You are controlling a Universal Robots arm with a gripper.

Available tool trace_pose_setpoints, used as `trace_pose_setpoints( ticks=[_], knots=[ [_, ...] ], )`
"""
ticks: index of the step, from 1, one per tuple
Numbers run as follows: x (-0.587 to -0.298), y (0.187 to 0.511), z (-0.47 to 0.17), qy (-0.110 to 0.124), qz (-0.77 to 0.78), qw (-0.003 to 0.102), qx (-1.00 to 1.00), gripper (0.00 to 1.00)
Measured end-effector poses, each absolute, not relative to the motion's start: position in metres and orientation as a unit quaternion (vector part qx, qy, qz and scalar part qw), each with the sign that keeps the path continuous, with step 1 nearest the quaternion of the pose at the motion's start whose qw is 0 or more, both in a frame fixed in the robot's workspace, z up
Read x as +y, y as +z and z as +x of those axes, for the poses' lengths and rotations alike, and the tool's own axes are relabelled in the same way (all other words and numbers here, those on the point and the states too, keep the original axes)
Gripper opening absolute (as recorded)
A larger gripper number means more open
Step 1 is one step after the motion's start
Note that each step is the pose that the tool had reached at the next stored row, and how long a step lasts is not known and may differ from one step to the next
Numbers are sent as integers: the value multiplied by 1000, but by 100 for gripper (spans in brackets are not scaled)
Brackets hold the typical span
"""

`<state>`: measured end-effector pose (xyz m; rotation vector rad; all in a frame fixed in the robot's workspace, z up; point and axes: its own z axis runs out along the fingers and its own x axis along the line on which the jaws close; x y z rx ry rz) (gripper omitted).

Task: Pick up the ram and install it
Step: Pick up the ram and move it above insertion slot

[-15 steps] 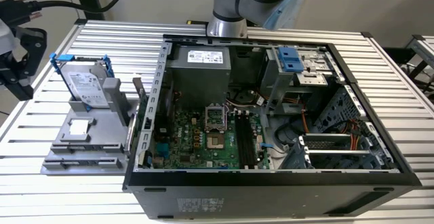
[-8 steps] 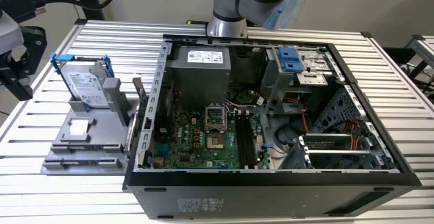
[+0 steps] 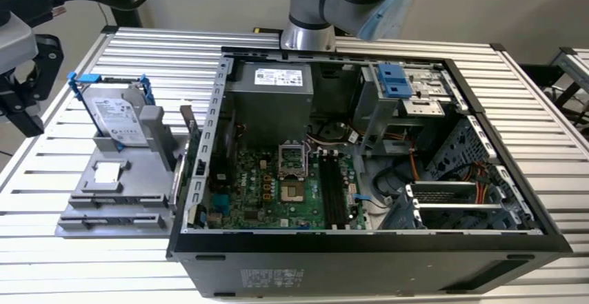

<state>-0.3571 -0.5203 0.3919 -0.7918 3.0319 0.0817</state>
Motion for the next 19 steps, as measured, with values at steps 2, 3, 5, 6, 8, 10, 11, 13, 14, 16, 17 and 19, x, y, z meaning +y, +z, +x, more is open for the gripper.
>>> trace_pose_setpoints(
  ticks=[2, 3, 5, 6, 8, 10, 11, 13, 14, 16, 17, 19],
  knots=[
    [-520, 392, -357, 26, -258, 3, 966, 0],
    [-520, 392, -357, 26, -260, 3, 965, 0],
    [-520, 392, -357, 26, -265, 3, 964, 0],
    [-520, 392, -357, 26, -267, 3, 963, 0],
    [-520, 392, -357, 26, -271, 3, 962, 0],
    [-520, 392, -357, 26, -274, 3, 961, 0],
    [-520, 392, -357, 26, -274, 3, 961, 0],
    [-520, 392, -357, 26, -276, 3, 961, 0],
    [-520, 392, -357, 26, -276, 3, 961, 0],
    [-520, 392, -357, 26, -278, 3, 960, 0],
    [-520, 392, -357, 26, -278, 3, 960, 0],
    [-520, 392, -357, 26, -279, 3, 960, 0]
  ],
)
